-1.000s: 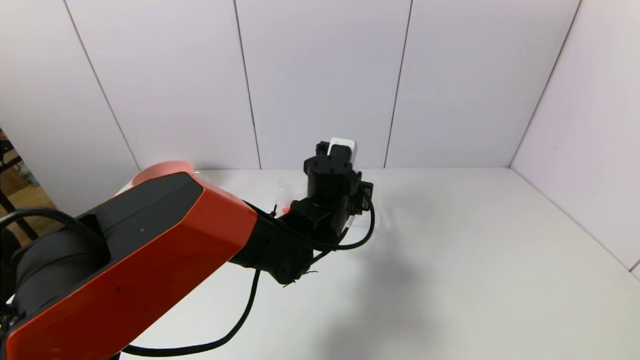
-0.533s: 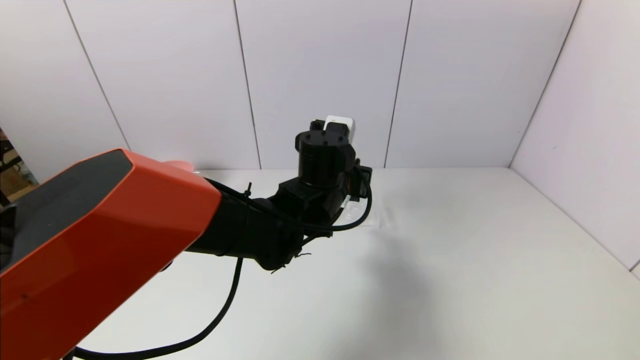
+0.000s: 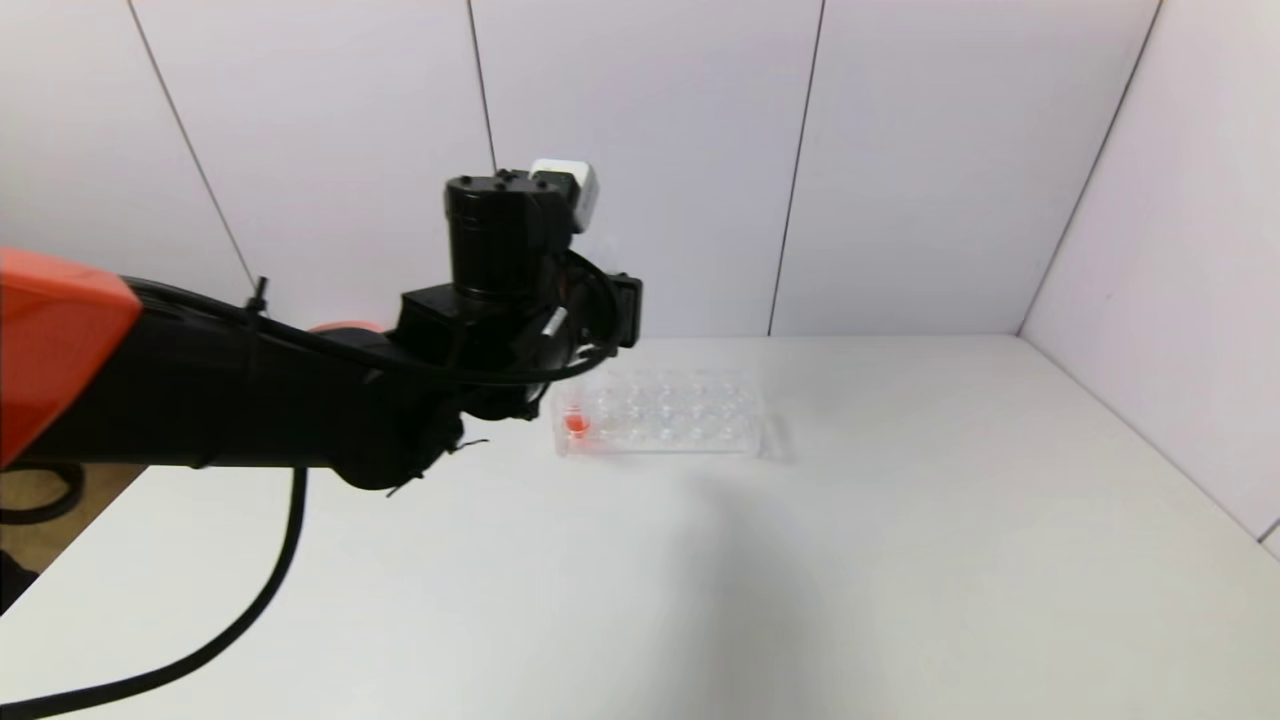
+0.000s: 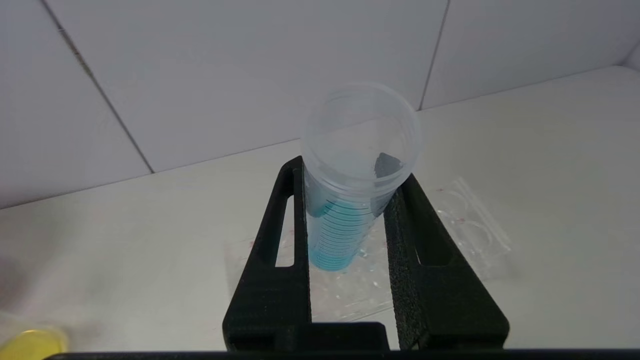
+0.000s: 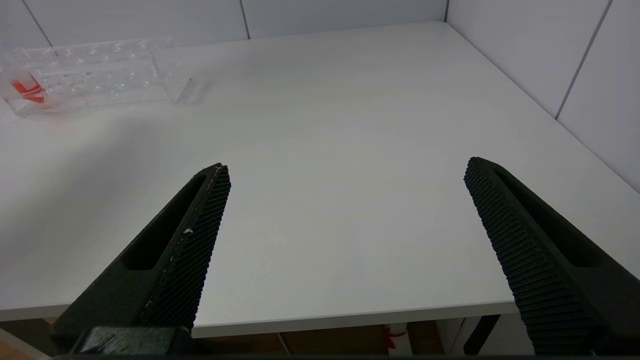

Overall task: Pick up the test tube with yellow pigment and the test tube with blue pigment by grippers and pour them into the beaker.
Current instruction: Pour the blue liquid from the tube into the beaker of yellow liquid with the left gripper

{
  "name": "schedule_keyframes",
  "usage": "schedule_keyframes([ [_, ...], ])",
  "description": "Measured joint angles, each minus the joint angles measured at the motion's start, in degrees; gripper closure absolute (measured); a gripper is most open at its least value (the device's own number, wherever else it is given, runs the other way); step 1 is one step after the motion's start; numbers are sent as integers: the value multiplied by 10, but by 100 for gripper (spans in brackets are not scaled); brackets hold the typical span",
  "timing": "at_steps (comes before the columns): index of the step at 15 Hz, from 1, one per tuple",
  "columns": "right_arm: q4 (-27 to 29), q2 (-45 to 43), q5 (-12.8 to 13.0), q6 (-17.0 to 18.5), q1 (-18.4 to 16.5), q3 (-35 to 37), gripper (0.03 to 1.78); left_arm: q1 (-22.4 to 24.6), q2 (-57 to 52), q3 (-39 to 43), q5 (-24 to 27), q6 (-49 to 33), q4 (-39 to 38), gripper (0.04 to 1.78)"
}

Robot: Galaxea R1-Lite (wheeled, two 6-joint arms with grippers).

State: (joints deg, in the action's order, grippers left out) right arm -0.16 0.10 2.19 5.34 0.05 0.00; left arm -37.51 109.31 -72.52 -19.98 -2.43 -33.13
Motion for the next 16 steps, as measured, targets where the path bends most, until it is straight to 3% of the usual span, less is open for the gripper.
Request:
schedule_keyframes([
  [8,0,0,0,0,0,0,10,196,-127,94,131,0,44,136],
  [13,0,0,0,0,0,0,10,337,-139,104,234,0,49,136],
  [16,0,0,0,0,0,0,10,401,-132,106,269,0,48,136],
])
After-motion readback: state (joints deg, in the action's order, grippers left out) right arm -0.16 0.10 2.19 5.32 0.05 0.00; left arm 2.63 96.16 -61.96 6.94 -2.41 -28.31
